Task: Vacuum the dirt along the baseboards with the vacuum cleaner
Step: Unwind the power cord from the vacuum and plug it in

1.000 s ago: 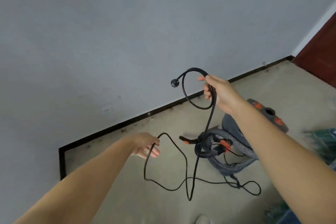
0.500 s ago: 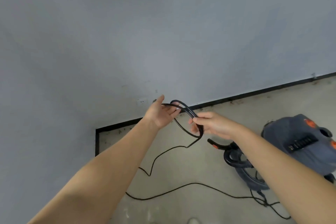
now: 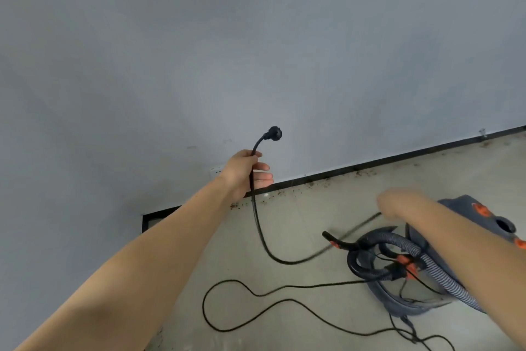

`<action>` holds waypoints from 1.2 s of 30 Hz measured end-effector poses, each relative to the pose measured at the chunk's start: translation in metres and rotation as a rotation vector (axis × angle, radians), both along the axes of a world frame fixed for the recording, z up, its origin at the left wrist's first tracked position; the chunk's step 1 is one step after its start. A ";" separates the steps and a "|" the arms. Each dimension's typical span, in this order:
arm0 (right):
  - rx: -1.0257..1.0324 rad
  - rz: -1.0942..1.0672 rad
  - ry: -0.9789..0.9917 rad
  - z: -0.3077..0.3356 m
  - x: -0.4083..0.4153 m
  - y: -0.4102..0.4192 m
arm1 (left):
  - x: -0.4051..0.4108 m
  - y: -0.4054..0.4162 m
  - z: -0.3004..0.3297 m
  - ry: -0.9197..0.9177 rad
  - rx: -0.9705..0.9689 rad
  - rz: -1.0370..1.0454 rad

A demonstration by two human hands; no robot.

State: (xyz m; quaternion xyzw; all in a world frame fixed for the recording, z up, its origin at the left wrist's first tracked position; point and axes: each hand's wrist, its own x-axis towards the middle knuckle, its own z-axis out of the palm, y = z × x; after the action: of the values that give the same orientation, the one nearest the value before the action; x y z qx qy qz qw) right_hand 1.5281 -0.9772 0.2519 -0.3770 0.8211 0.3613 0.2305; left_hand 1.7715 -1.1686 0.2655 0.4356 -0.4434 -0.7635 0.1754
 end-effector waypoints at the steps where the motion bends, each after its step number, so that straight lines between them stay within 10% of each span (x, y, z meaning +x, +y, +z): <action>1: 0.059 -0.007 0.064 0.005 -0.005 -0.001 | 0.000 0.000 0.002 0.026 0.013 0.005; 9: 0.075 0.005 -0.025 -0.032 0.008 -0.014 | 0.019 0.008 -0.018 0.078 0.087 -0.050; 19: -0.762 -0.931 -1.314 -0.083 0.140 -0.123 | 0.040 0.037 -0.112 -0.199 0.017 -0.224; 27: -0.934 -1.410 -1.359 -0.145 0.126 -0.189 | 0.006 0.005 -0.170 -0.228 0.031 -0.248; 36: -0.784 -1.169 -1.304 -0.294 0.108 -0.310 | -0.019 -0.070 -0.329 -0.334 -0.078 -0.057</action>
State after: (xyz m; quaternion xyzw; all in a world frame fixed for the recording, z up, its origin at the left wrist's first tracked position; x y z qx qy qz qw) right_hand 1.6361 -1.2874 -0.0421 -0.0850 0.6519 -0.3921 0.6435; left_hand 1.7521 -1.2388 -0.0637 0.5363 -0.5080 -0.6674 0.0944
